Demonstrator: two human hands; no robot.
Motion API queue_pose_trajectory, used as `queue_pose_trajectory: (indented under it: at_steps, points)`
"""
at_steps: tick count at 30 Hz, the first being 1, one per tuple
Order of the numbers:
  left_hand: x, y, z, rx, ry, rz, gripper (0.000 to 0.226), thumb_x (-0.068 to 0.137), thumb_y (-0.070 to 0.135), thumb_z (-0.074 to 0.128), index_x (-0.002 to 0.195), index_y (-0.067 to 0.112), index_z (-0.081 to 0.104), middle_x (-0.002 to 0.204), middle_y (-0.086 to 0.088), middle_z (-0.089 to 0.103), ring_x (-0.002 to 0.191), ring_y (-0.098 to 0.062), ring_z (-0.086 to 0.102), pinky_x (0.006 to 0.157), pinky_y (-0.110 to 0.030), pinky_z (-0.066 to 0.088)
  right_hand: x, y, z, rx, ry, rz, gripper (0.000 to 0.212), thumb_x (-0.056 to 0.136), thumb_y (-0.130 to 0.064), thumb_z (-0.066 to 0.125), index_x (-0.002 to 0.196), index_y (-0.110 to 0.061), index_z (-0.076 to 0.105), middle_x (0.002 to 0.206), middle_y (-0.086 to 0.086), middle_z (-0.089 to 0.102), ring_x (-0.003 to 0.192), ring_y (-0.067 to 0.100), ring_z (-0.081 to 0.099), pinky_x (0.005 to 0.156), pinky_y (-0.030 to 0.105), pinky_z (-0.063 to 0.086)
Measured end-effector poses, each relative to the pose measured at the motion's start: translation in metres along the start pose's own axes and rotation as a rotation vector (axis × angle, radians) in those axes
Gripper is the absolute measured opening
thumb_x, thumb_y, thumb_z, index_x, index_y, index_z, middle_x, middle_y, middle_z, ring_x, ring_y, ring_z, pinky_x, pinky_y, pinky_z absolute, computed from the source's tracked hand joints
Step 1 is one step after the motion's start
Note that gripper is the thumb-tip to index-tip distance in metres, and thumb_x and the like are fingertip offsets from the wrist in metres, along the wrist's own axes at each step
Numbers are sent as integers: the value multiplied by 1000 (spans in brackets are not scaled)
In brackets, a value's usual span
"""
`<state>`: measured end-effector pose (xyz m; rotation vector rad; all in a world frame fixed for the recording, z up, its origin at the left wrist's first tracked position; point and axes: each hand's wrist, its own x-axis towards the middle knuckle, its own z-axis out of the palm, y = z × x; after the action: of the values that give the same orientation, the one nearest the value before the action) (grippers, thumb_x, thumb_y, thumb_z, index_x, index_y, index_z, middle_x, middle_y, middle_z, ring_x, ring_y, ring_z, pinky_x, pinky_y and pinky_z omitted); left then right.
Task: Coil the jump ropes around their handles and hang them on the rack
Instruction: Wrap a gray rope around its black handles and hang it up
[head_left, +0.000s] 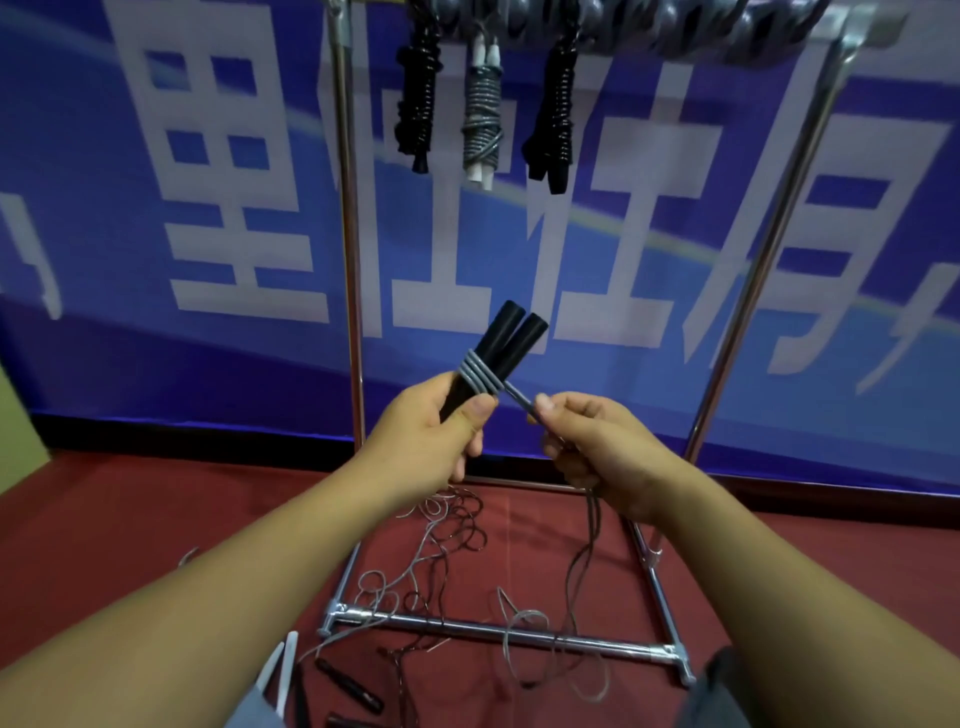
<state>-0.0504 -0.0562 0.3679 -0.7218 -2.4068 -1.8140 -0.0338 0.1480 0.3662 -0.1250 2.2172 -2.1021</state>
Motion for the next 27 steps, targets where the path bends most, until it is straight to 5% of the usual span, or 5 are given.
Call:
queue_pose_trajectory:
  at_steps: [4,7,14,21,27]
  points:
    - [3,-3,-2,-28,87,-92,21,103,35,51,106,18,62,60,8,60,49,-15,52,50,-29,43,1,3,-3,-97,89,-75,15,86,-19,76,80,-14,64,59,4,48,47,14,36,46,23,32]
    - [4,-6,-4,-8,102,-130,19,103,34,52,105,19,62,62,7,60,50,-15,53,52,-30,44,4,4,-6,-129,193,-76,21,88,-25,76,71,-15,67,56,2,50,51,17,41,53,29,42]
    - [12,-17,-10,28,160,-218,21,103,35,52,102,17,63,67,2,61,48,-11,51,49,-29,42,5,8,-8,-337,243,-101,24,91,-35,72,77,-16,69,65,0,64,49,11,46,50,24,40]
    - [17,-21,-15,60,165,-295,23,103,34,51,103,14,64,72,0,62,52,-13,50,49,-26,41,3,8,-5,-642,294,-181,24,96,-37,62,76,-24,67,63,-8,63,48,-1,50,58,24,42]
    - [21,-28,-17,120,125,-336,26,103,34,52,103,11,64,70,0,61,53,-14,49,49,-25,40,-6,3,8,-939,258,-224,19,91,-42,68,84,-25,64,66,-7,56,61,6,52,54,24,38]
